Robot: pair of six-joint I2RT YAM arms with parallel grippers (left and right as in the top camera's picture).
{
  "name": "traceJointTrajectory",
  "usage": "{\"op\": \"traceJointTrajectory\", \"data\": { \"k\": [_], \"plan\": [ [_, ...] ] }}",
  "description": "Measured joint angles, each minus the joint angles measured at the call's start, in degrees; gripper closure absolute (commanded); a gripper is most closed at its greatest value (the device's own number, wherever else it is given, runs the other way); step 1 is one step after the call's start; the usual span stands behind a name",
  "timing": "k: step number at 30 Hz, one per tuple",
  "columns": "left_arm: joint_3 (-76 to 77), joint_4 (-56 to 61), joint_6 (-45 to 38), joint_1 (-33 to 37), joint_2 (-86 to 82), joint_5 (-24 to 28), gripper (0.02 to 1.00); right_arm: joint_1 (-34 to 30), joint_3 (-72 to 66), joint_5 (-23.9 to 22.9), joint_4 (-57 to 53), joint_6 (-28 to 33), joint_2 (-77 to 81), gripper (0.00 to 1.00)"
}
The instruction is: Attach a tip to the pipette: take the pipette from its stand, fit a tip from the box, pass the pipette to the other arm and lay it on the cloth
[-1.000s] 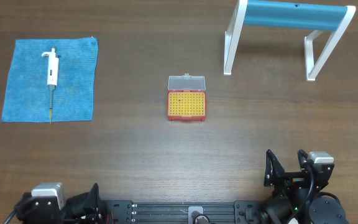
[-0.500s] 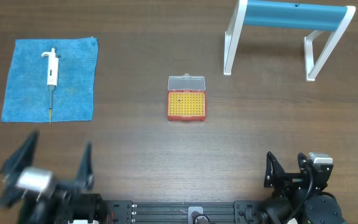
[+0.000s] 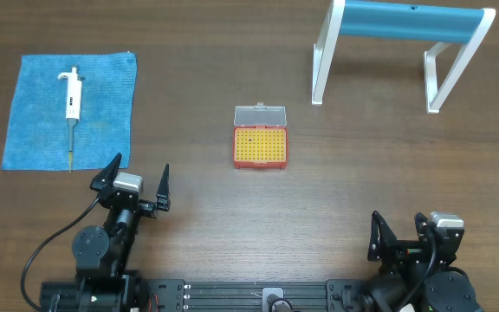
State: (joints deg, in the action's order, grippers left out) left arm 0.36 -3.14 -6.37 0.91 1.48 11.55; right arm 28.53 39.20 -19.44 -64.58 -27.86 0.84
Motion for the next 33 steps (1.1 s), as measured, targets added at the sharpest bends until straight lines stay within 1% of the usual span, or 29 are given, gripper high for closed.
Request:
{"op": "traceJointTrajectory", "data": {
  "k": [8,10,11,12,13,14,15,16,17,18,19,20,22,25,33],
  "plan": [
    [0.0,0.0,0.0,0.0,0.0,0.0,0.084,0.0,0.0,0.0,0.0,0.0,0.0,0.172],
    [0.0,0.0,0.0,0.0,0.0,0.0,0.084,-0.3,-0.3,-0.6,0.8,0.0,0.0,0.174],
    [0.0,0.0,0.0,0.0,0.0,0.0,0.084,-2.6,-3.3,-2.4,9.1,0.2,-0.2,0.174],
    [0.0,0.0,0.0,0.0,-0.1,0.0,0.084,-6.5,-8.7,-4.5,18.7,0.3,-0.2,0.174],
    [0.0,-0.1,0.0,0.0,-0.1,0.0,0.084,-11.0,-15.5,-5.0,31.3,1.2,-0.2,0.174],
    [0.1,-0.2,0.0,0.0,-0.3,0.1,0.084,-19.2,-29.0,-2.3,55.0,3.8,0.9,0.174],
    [0.1,-0.2,0.0,0.0,-0.3,0.0,0.084,-24.4,-35.8,0.9,64.1,4.9,1.4,0.174],
    [0.1,-0.2,0.0,0.0,-0.3,0.0,0.084,-28.2,-38.2,5.1,65.2,6.5,1.7,0.172],
    [0.1,-0.2,0.0,0.0,-0.3,0.0,0.084,-31.5,-38.8,8.8,65.7,9.9,1.7,0.172],
    [0.1,-0.2,0.0,0.0,-0.3,0.0,0.084,-33.0,-38.8,13.1,64.8,14.4,1.7,0.172],
    [0.1,-0.2,0.0,0.0,-0.3,-0.1,0.084,-33.3,-38.7,16.1,60.9,17.7,1.7,0.172],
    [0.1,-0.2,0.0,0.0,-0.3,-0.1,0.084,-33.3,-38.7,17.4,60.8,19.5,1.8,0.172],
    [0.1,-0.2,0.0,0.0,-0.3,-0.1,0.084,-33.3,-38.7,18.6,60.7,21.4,1.8,0.172],
    [0.1,-0.2,0.0,0.0,-0.3,-0.1,0.082,-33.3,-38.7,19.0,60.7,22.4,1.8,0.172],
    [0.1,-0.2,0.0,0.0,-0.3,-0.1,0.084,-33.3,-38.7,19.2,60.7,22.6,1.8,0.172]
  ]
}}
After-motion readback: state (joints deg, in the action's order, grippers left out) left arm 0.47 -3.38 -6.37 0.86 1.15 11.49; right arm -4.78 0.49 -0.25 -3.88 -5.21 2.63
